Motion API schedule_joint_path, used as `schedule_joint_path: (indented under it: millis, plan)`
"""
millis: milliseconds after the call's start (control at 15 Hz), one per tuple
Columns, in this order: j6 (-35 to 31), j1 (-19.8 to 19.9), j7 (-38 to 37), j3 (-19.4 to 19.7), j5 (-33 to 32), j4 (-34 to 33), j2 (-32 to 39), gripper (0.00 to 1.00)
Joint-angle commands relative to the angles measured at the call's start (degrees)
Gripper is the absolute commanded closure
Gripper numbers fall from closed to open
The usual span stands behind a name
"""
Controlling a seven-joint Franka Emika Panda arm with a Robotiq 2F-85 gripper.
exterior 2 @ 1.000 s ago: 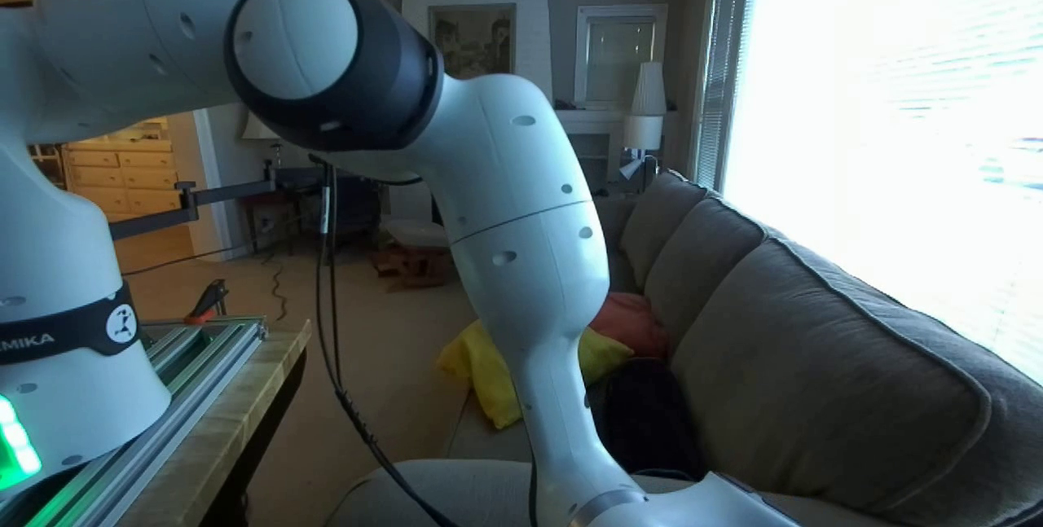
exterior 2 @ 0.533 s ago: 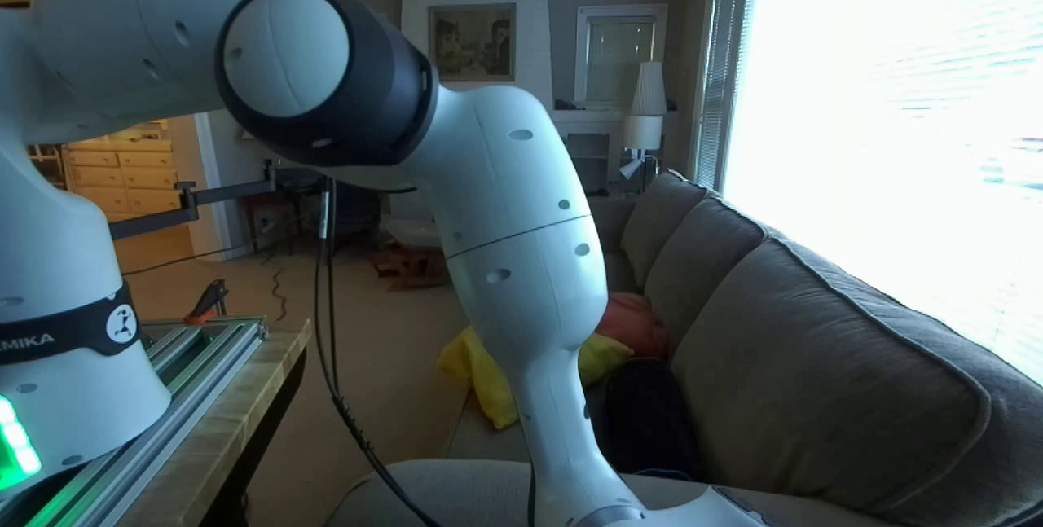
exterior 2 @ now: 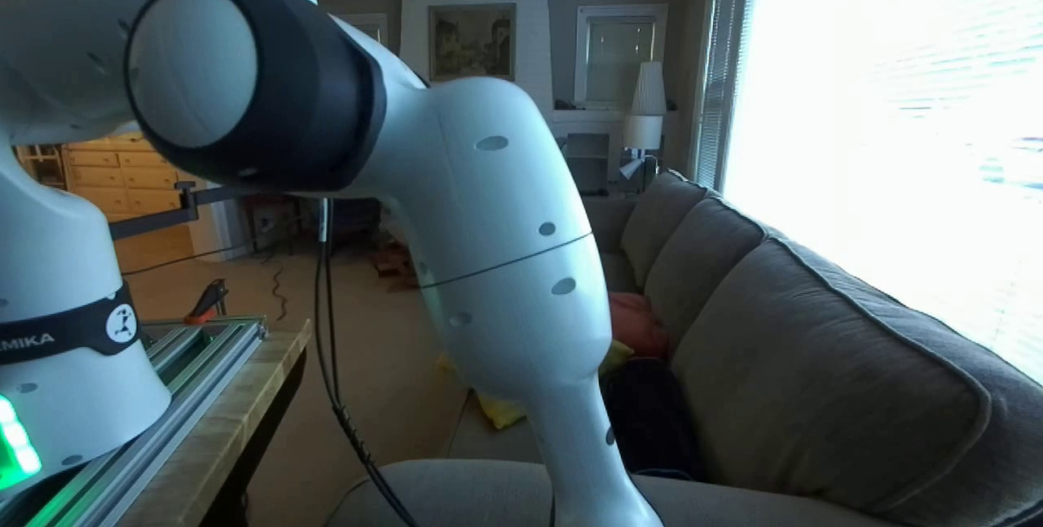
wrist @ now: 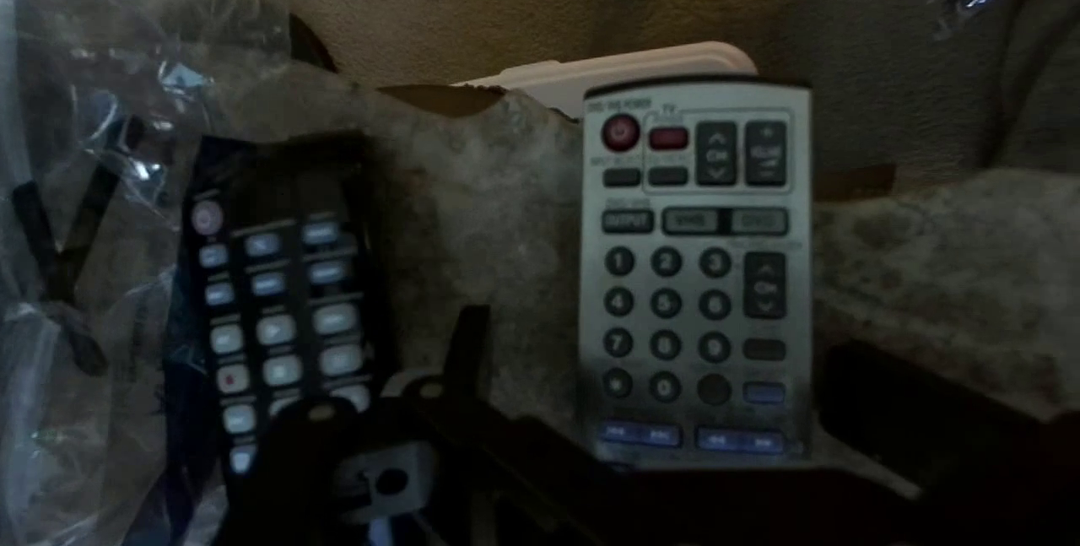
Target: Pick up the grey remote control from the table and put it on the right armrest of the sofa.
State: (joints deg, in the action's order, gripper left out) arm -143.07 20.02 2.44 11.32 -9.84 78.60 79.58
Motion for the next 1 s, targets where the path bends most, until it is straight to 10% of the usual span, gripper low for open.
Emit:
schedule_joint_path:
  millis: [0, 400, 933]
  plan:
    - [-0.7, 4.8, 6.3, -3.1, 3.6, -2.0, 0.6, 0.25]
    - [-0.9, 6.7, 9.4, -4.1, 5.0, -1.6, -1.0, 0.58]
    - [-7.7, -1.2, 4.0, 0.0, 0.8, 13.9, -14.2, 0.64]
